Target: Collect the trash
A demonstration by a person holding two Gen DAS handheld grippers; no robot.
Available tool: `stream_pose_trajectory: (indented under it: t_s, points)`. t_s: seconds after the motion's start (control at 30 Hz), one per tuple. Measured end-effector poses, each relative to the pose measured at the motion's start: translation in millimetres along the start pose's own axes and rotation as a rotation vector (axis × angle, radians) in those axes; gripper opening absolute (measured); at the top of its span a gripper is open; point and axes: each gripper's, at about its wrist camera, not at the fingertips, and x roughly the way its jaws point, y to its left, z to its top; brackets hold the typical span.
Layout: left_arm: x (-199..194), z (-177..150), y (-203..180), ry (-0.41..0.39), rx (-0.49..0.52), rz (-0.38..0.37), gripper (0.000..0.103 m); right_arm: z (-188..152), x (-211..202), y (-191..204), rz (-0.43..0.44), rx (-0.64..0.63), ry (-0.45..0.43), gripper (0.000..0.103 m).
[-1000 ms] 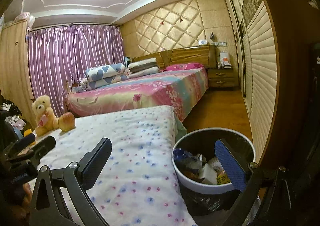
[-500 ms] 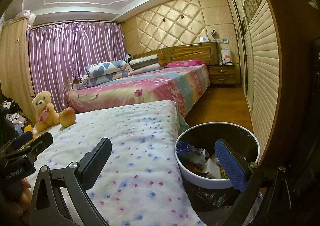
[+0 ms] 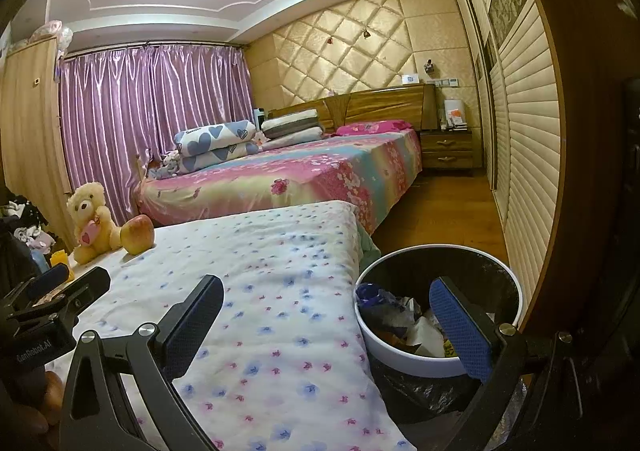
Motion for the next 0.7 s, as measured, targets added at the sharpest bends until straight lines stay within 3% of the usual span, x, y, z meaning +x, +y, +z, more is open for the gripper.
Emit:
stream_pose_trajectory:
  t_s: [0.7]
  points:
    - [-1.2,-0.2,3.3,-0.004,-0.006,-0.002,0.102,-1.1,0.1,1.9,0.006,0.0,0.004,0.103]
